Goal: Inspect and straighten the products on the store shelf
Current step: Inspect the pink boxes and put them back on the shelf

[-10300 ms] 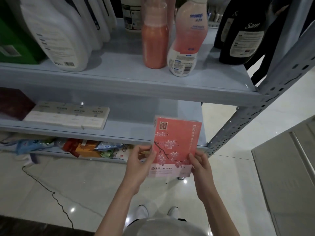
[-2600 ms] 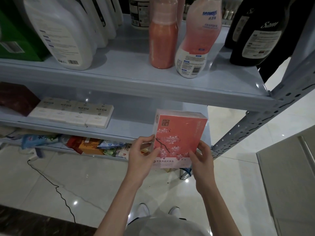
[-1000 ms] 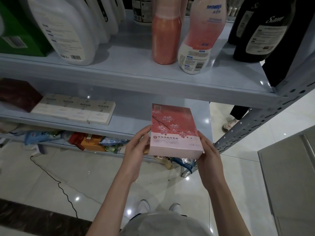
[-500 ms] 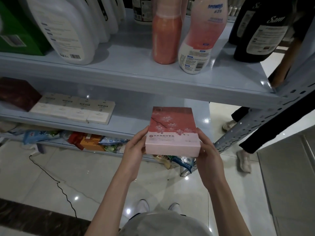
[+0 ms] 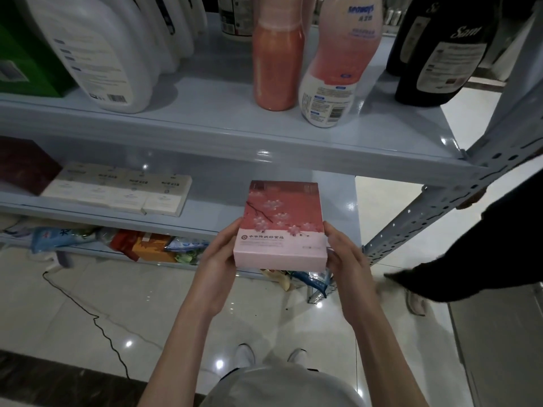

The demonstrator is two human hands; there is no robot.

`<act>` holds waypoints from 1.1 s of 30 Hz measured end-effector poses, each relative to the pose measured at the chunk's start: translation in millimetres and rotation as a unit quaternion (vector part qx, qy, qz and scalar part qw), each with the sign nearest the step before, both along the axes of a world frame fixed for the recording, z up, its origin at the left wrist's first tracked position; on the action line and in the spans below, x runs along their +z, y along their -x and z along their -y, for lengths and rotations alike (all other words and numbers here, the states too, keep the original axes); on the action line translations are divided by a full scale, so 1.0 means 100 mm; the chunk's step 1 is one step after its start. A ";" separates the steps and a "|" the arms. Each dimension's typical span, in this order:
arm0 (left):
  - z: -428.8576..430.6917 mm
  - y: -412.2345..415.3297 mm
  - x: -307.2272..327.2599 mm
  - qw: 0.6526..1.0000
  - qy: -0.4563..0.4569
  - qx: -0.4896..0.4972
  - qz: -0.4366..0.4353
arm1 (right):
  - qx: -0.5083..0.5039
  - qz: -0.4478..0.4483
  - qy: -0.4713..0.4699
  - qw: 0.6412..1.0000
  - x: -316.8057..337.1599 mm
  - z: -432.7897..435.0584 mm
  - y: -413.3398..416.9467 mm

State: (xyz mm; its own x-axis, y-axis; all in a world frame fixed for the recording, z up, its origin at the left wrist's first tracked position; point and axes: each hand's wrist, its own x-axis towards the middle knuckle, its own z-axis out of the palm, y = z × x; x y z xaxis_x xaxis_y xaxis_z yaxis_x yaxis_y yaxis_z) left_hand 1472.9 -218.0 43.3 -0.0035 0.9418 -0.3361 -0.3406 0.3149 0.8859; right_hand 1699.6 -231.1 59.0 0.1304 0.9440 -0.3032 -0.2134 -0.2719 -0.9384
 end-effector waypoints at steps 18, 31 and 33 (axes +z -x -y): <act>-0.02 -0.24 0.29 0.996 0.010 -0.081 0.039 | 0.072 0.065 0.050 0.994 0.01 0.00 0.11; 0.01 -0.29 0.12 0.988 -0.013 -0.120 -0.092 | 0.143 0.053 0.003 0.988 0.08 -0.01 0.15; 0.00 -0.29 0.09 0.988 -0.015 -0.114 -0.099 | 0.150 0.051 0.011 0.987 0.06 0.00 0.13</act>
